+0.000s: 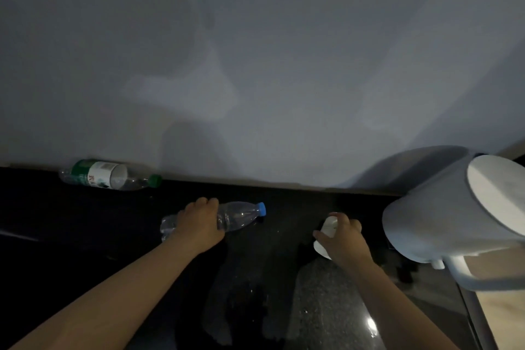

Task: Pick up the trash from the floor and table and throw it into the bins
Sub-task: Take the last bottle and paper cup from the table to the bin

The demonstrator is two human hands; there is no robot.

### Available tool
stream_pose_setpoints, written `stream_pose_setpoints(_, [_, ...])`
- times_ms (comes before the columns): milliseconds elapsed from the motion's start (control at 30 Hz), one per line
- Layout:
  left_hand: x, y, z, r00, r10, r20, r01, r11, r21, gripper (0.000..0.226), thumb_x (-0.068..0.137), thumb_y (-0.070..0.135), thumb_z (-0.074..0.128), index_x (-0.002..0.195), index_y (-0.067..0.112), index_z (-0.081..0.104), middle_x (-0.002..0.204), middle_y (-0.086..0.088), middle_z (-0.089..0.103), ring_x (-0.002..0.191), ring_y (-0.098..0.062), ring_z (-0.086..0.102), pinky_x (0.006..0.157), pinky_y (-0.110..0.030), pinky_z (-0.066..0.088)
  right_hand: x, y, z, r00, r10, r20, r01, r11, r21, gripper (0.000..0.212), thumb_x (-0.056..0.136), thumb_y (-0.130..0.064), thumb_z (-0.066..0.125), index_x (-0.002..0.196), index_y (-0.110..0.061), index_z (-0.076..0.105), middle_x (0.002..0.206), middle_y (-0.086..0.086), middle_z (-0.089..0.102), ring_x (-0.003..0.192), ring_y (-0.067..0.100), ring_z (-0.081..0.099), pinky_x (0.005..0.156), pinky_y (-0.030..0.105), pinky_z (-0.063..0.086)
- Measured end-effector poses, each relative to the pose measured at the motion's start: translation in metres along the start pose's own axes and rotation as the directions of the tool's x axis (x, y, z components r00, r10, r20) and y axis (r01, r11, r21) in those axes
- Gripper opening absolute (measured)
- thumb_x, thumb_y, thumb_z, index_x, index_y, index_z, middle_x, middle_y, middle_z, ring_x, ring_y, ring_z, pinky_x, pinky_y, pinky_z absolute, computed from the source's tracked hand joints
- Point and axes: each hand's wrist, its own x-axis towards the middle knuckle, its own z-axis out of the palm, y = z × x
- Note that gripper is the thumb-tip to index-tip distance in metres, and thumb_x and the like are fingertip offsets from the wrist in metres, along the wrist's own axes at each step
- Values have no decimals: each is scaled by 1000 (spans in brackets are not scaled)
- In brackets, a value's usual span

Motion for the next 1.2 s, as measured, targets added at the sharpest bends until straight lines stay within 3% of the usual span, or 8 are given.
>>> stream_pose_setpoints(200, [3,-7,20,997,-36,70,40,998,-47,52,76,42,65,120,21,46,114,-3,53,103,-22,54,88,-36,47,9,-4,12,999,17,-45,-15,999,47,81,84,-33,70,149,-22,23,151,12,17,120,39,50,85,38,52])
stream_pose_setpoints(367, [-7,-4,21,994,-27,103,41,989,-142,60,73,45,71,122,20,46,112,-3,53,99,-18,55,83,-30,49,-2,0,7,997,0,-77,9,993,116,86,82,-32,70,151,-21,19,147,11,27,118,35,49,86,39,51])
stream_pose_setpoints(633, [-59,18,3,1000,21,12,-15,920,-391,53,71,43,77,114,29,48,108,7,52,92,-6,54,82,-28,51,-65,14,-14,988,-10,-157,59,950,306,88,82,-30,72,151,-23,18,149,10,31,121,30,47,91,41,49])
stream_pose_setpoints(767, [-90,38,-4,994,105,-39,-111,886,-451,54,72,45,76,114,32,46,107,12,51,90,-2,53,70,-15,42,-112,30,-25,982,29,-188,49,916,398,88,82,-27,73,152,-23,19,147,10,34,124,30,46,87,39,49])
stream_pose_setpoints(967, [-135,93,-9,960,266,-84,-262,760,-594,54,73,41,76,112,40,39,98,22,46,87,5,49,68,-12,37,-190,74,-48,941,118,-317,55,872,486,76,78,-23,74,143,-25,34,130,6,50,107,21,55,71,29,49])
stream_pose_setpoints(1067, [-162,130,-9,938,338,-75,-307,711,-633,56,72,40,77,113,42,39,102,21,48,90,3,50,70,-14,39,-227,101,-66,905,151,-398,96,839,536,59,75,-15,74,123,-32,44,114,3,58,93,16,60,64,25,50])
stream_pose_setpoints(1200, [-199,176,-5,889,453,-72,-386,654,-651,56,71,42,78,114,41,43,108,18,54,96,-1,57,79,-19,49,-273,143,-92,866,188,-464,142,796,588,53,79,-7,70,113,-35,40,93,-6,55,76,5,57,45,7,41])
